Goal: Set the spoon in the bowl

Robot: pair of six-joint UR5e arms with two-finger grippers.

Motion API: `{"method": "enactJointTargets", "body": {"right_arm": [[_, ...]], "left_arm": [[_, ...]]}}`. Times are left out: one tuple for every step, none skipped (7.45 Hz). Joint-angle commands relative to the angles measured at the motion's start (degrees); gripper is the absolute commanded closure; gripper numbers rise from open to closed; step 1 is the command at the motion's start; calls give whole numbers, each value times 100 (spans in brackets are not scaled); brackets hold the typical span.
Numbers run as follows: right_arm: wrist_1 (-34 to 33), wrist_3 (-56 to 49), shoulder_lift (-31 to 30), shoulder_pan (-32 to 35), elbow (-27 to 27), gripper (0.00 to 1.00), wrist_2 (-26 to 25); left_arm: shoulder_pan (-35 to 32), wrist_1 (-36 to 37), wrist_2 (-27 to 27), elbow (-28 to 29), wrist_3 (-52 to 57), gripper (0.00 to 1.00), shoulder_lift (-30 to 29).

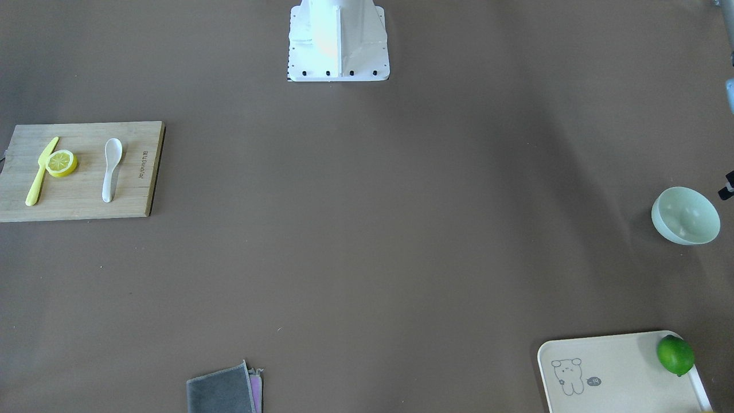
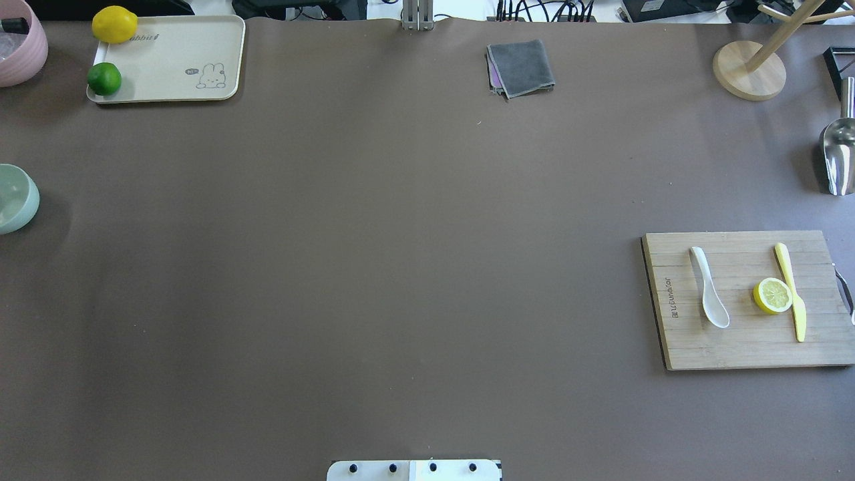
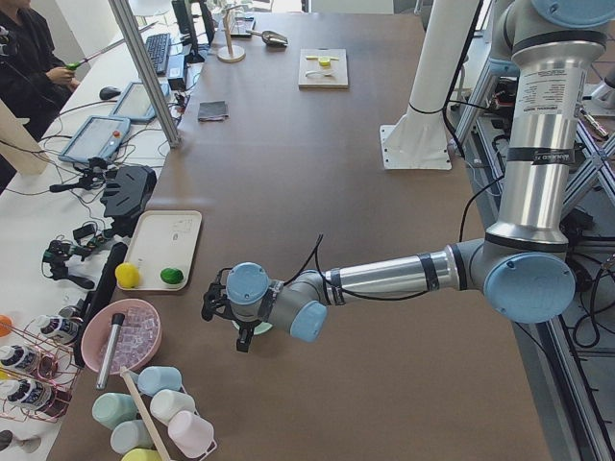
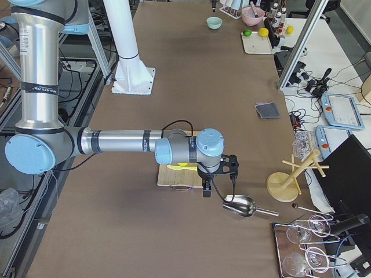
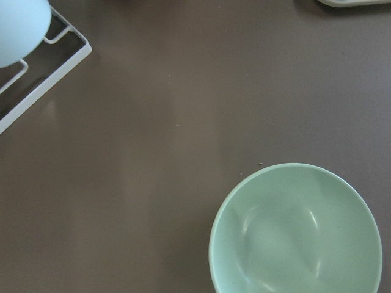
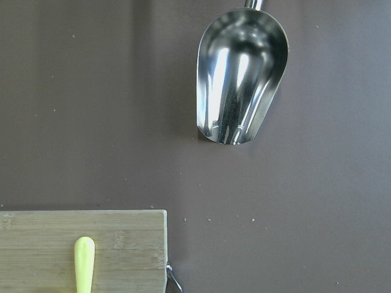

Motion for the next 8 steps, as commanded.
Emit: {"method": "enactJointTargets", "body": {"right_arm": [[9, 4, 26, -26, 9, 0, 23], [9, 4, 35, -52, 17, 0, 145], [9, 4, 113, -52, 18, 0, 286], [-9, 12, 331, -113, 9, 0, 261], [0, 30, 412, -183, 0, 0, 261], [-61, 47, 604, -236, 17, 0, 322], [-9, 91, 632, -376, -9, 0, 418], [-9, 213, 676, -473, 9, 0, 558]], "left_arm": [[267, 8, 2, 285, -1, 2, -161], [294, 8, 2, 364, -1, 2, -162], [347, 8, 2, 434, -1, 2, -170], [382, 8, 2, 444, -1, 2, -162], [400, 8, 2, 444, -1, 2, -162], [400, 8, 2, 513, 8, 2, -162], [409, 8, 2, 540, 8, 2, -162], [461, 16, 2, 558, 8, 2, -162]]}}
